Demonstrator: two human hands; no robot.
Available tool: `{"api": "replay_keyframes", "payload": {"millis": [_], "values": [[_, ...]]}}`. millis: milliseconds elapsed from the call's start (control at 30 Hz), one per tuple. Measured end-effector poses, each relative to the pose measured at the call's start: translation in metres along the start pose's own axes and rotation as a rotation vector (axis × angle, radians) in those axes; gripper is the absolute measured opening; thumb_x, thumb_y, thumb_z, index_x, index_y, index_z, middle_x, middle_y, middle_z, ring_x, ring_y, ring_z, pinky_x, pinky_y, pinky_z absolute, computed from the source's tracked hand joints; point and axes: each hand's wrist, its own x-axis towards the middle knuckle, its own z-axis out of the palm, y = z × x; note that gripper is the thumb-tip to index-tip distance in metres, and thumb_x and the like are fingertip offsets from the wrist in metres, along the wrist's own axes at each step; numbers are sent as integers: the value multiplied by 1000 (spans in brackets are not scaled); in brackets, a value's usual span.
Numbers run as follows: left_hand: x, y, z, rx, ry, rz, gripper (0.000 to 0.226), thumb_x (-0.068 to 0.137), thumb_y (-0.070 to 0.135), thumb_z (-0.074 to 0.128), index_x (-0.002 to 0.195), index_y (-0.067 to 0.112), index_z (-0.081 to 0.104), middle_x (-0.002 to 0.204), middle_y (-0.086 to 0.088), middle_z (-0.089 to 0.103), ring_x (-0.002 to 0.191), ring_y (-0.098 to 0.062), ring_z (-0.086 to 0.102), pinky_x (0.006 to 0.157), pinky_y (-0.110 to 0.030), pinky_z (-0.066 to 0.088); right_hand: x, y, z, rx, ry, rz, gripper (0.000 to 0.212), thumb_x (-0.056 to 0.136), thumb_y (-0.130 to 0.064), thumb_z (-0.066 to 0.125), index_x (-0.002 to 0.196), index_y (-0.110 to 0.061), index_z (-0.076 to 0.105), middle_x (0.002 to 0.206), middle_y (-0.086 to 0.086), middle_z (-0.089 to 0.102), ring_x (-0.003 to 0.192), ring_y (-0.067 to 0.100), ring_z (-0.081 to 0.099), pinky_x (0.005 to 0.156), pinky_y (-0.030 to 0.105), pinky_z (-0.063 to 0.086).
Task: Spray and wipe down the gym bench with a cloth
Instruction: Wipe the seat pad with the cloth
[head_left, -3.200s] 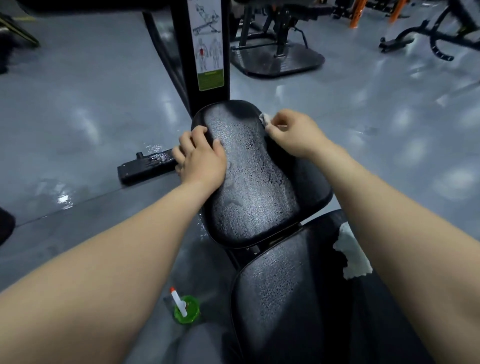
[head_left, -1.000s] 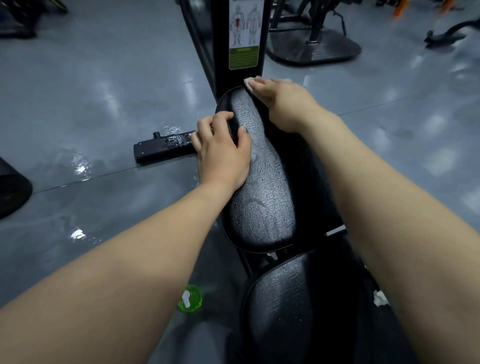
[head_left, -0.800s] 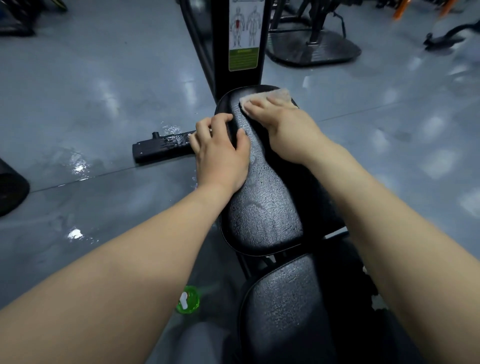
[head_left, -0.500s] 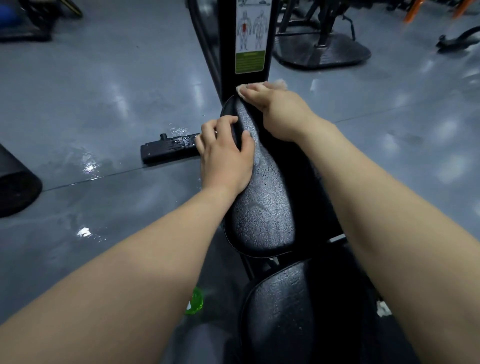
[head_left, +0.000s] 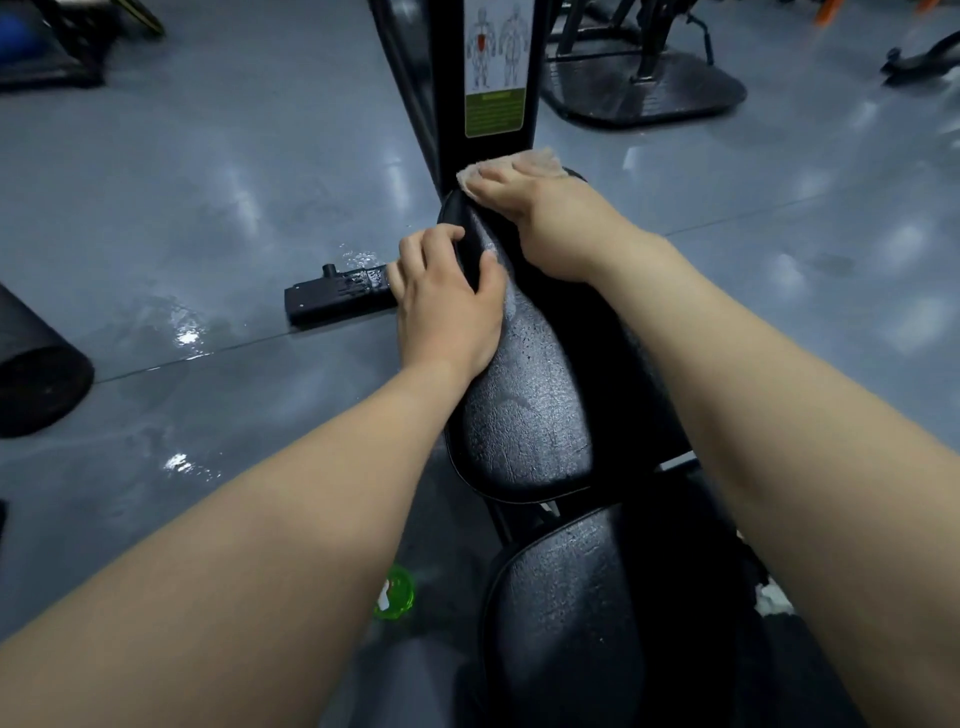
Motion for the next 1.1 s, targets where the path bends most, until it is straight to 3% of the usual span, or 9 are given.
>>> {"api": "replay_keyframes", "payload": {"millis": [133, 300, 433, 567, 700, 800, 900, 1000, 1100], "values": [[-2, 1, 1, -2, -16, -5, 40, 96, 43, 55, 128, 19, 53, 136, -6, 45, 126, -30, 37, 109, -34, 28, -33, 19, -1, 73, 52, -29, 54, 97, 0, 43, 147, -16, 52, 152, 0, 50, 142, 22, 40, 118, 23, 21], [-3, 4, -2, 1, -15, 3, 40, 97, 43, 55, 129, 19, 52, 137, -6, 44, 127, -29, 36, 108, -32, 27, -27, 33, 2, 196, 92, 180, 51, 104, -5, 42, 151, -23, 47, 158, -2, 41, 148, 19, 31, 118, 17, 15], [-3, 4, -3, 4, -14, 4, 40, 97, 44, 54, 129, 19, 52, 138, -5, 44, 127, -28, 36, 106, -32, 29, -47, 34, 6, 293, 108, 284, 47, 105, -15, 43, 149, -27, 49, 160, -6, 38, 148, 17, 34, 123, 27, 21], [-4, 2, -2, -5, -16, -1, 41, 97, 44, 54, 129, 19, 52, 138, -4, 43, 128, -28, 36, 101, -26, 27, -96, 26, 1, 320, 85, 240, 43, 108, -15, 45, 149, -25, 50, 152, -21, 36, 143, 2, 30, 114, 6, 11], [-2, 1, -2, -24, -16, -12, 41, 97, 44, 54, 129, 19, 52, 139, -4, 42, 129, -26, 35, 96, -21, 22, -89, 34, 1, 322, 28, 325, 45, 108, -19, 44, 150, -34, 47, 161, -11, 32, 148, 6, 27, 114, 10, 9], [-3, 2, 0, -23, -23, -8, 40, 97, 45, 53, 128, 19, 52, 138, -4, 43, 127, -26, 35, 105, -29, 28, -69, 45, 5, 375, 5, 369, 56, 102, -13, 40, 151, -39, 42, 164, -10, 29, 150, 4, 24, 122, 19, 10], [-4, 1, -1, -1, -21, -19, 41, 97, 47, 52, 128, 21, 52, 138, -2, 42, 128, -25, 35, 106, -33, 32, -73, 35, 1, 279, 1, 395, 64, 98, -14, 37, 155, -43, 32, 165, -15, 23, 151, 8, 25, 126, 31, 18], [-4, 1, -1, 10, -24, -12, 41, 97, 46, 52, 129, 19, 52, 139, -3, 43, 129, -26, 35, 107, -32, 29, -107, 15, -4, 94, 20, 377, 56, 105, -19, 37, 157, -37, 30, 164, -20, 22, 147, 17, 36, 118, 31, 31], [-4, 0, -1, -3, -27, -14, 40, 97, 45, 53, 128, 19, 53, 139, -4, 43, 129, -27, 36, 109, -32, 28, -123, 20, -4, 86, 16, 369, 54, 106, -20, 38, 158, -35, 30, 164, -16, 25, 148, 15, 34, 118, 26, 28]]}}
